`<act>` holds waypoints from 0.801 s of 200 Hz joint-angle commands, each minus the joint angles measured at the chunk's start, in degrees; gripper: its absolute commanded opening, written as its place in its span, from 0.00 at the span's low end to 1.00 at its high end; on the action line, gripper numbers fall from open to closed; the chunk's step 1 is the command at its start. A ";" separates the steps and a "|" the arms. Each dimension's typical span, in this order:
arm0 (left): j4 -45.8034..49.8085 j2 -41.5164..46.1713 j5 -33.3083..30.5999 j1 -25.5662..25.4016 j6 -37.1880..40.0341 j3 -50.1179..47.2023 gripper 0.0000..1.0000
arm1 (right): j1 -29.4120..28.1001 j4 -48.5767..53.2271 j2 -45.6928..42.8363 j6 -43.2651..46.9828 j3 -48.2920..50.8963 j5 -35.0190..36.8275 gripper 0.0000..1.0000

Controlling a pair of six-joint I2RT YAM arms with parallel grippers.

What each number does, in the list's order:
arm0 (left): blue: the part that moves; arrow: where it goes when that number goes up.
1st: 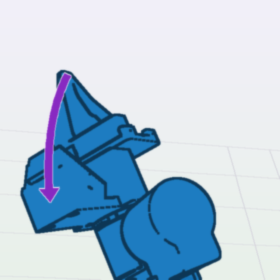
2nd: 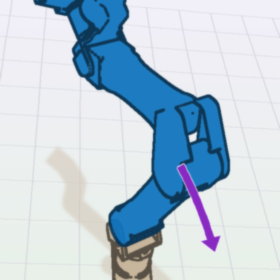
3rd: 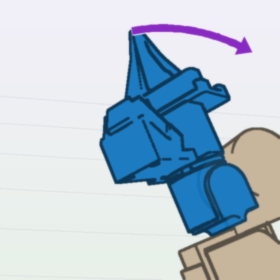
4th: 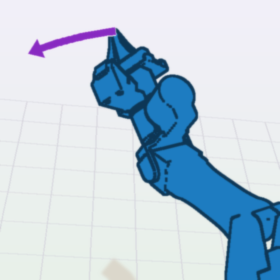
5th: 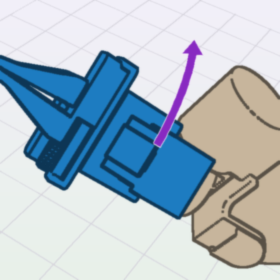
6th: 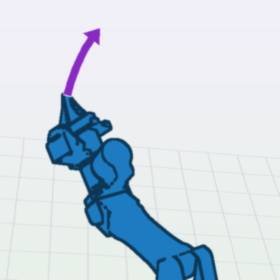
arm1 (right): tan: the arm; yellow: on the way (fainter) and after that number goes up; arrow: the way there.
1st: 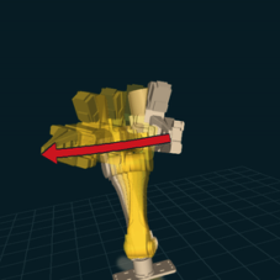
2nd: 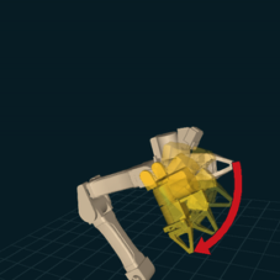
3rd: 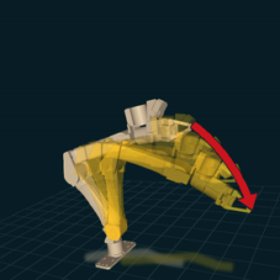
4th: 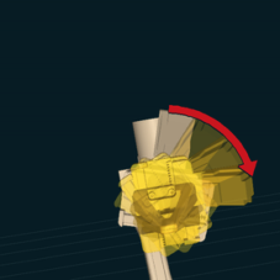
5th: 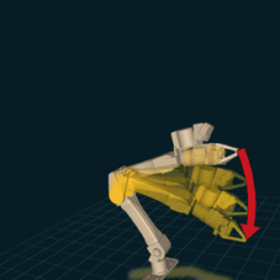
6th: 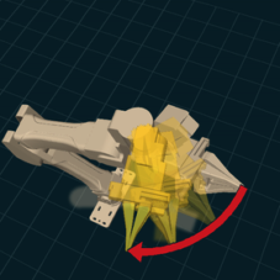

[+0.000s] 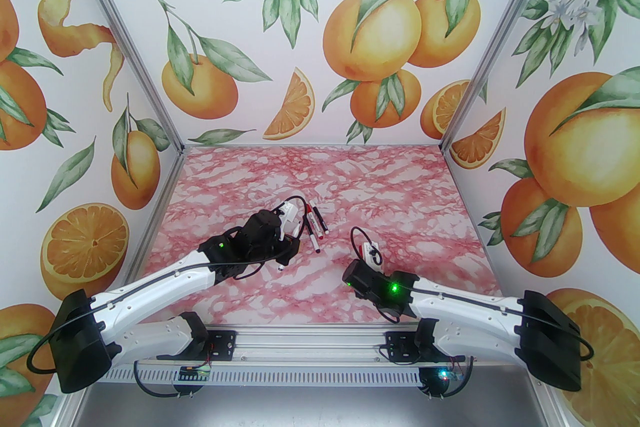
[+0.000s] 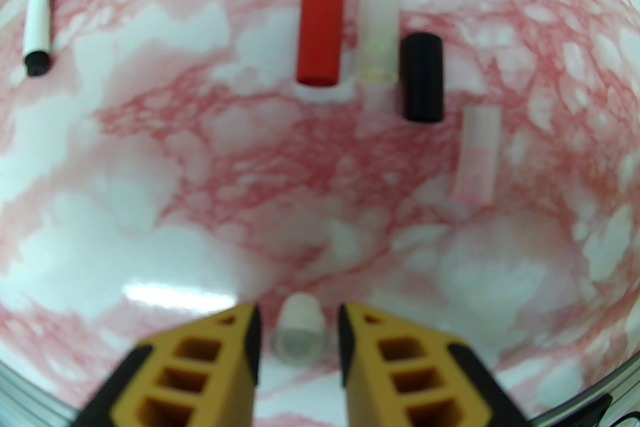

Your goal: Open the pen caps

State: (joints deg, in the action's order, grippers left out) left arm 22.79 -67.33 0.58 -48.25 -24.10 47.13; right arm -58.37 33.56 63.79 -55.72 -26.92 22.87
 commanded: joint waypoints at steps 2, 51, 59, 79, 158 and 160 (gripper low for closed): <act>-0.15 0.10 0.48 0.35 -0.51 1.30 0.04 | -0.32 -1.17 0.84 -0.48 0.64 -0.88 0.32; 0.07 0.27 0.41 0.35 -0.47 1.37 0.04 | -0.36 -0.83 1.03 -0.40 0.24 -0.85 0.28; 0.06 0.42 0.41 0.40 -0.42 1.30 0.04 | -0.35 -0.37 0.75 -0.36 0.00 -0.78 0.26; 0.10 0.47 0.45 0.42 -0.25 1.29 0.04 | -0.35 1.53 -0.01 -0.20 -0.90 -0.95 0.23; 1.56 2.36 4.36 2.70 3.30 2.71 0.04 | 3.08 15.96 -2.79 4.37 -12.09 -8.85 0.19; 1.52 2.55 4.48 2.83 3.43 2.57 0.04 | 3.39 16.17 -2.62 4.52 -12.43 -9.26 0.19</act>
State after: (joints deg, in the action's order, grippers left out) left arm 23.22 -67.11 2.72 -47.03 -23.16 47.55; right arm -57.43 43.59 60.99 -54.28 -34.94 18.79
